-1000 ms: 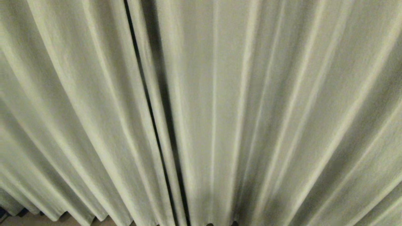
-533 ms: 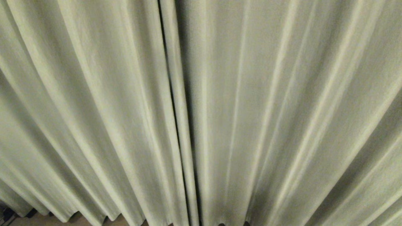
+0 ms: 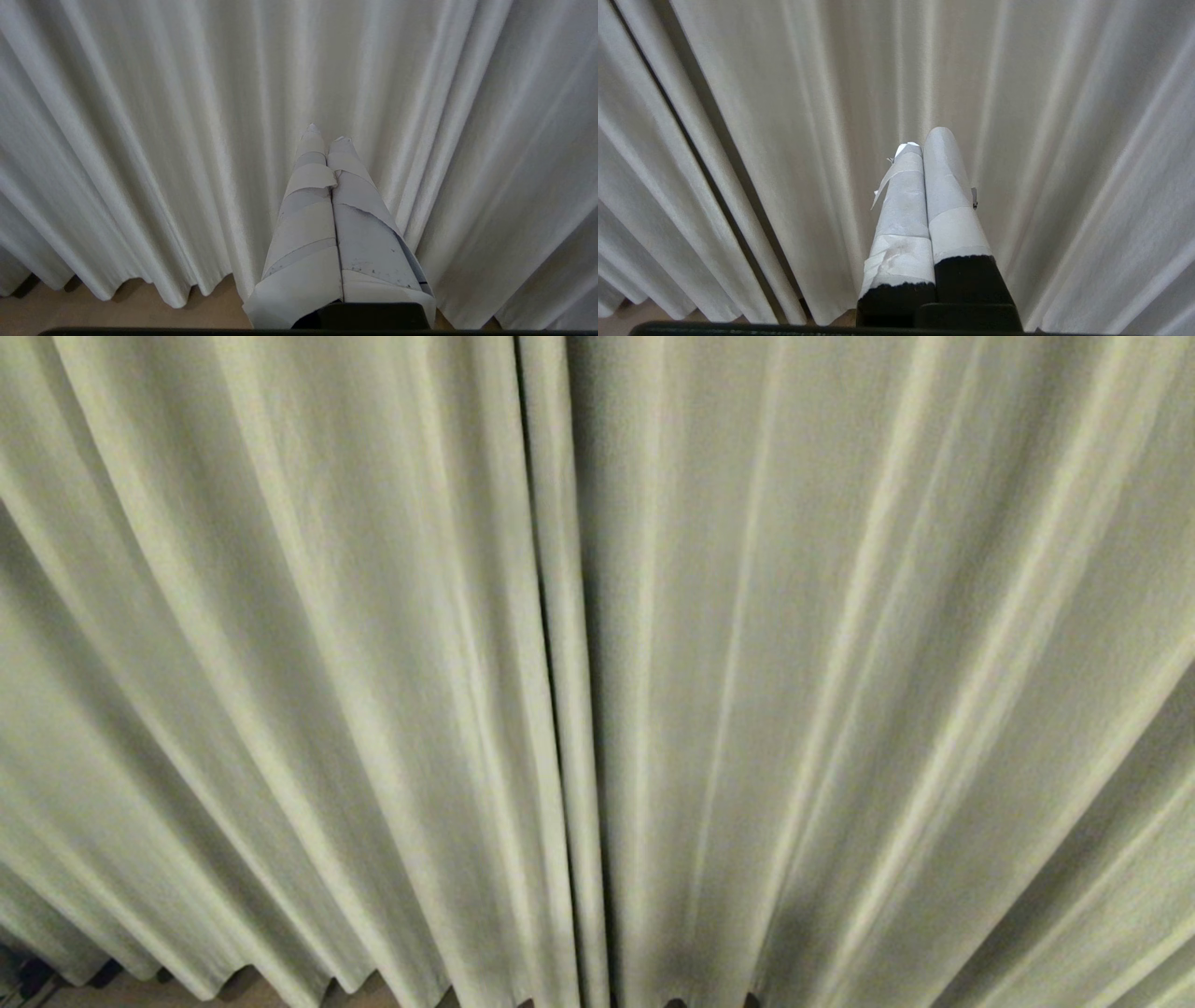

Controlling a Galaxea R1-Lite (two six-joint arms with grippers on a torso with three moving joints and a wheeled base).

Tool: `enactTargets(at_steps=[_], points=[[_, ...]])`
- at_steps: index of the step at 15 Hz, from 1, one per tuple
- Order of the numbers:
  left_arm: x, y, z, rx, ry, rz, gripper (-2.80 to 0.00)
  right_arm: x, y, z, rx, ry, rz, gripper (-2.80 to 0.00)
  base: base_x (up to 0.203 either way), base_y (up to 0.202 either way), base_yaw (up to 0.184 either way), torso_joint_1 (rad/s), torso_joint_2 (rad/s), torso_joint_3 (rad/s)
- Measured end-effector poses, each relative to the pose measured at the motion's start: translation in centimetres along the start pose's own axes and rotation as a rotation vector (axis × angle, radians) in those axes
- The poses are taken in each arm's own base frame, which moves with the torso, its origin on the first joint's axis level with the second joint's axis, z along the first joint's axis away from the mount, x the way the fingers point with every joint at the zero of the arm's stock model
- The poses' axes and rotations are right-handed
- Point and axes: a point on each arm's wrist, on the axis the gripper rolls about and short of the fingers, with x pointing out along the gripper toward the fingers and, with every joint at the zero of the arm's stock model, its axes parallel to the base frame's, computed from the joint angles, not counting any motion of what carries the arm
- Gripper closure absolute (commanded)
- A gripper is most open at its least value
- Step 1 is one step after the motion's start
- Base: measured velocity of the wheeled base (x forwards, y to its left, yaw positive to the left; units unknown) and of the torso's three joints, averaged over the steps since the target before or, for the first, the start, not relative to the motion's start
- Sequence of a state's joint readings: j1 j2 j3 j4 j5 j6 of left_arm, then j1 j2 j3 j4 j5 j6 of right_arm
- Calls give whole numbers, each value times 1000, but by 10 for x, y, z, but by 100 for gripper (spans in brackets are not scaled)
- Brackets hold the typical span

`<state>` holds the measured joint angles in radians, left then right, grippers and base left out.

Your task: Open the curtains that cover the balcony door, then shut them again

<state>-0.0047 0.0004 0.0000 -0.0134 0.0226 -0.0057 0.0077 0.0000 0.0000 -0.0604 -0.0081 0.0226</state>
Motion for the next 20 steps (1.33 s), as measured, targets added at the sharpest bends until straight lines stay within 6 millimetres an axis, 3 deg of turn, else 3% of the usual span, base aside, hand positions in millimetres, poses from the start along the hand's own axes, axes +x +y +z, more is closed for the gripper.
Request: enactTargets(at_steps=[4, 15, 20], points=[[0, 0, 0, 0, -1, 1, 0, 0, 0, 0, 0, 0, 0, 0, 27, 0, 0, -2, 1, 0], [0, 0, 0, 0, -1, 0, 0, 0, 0, 0, 0, 0, 0, 0, 181, 0, 0, 2, 2, 3], [0, 0, 0, 0, 0, 0, 0, 0, 0, 0, 0, 0, 0, 0, 16, 0, -1, 3, 4, 0]])
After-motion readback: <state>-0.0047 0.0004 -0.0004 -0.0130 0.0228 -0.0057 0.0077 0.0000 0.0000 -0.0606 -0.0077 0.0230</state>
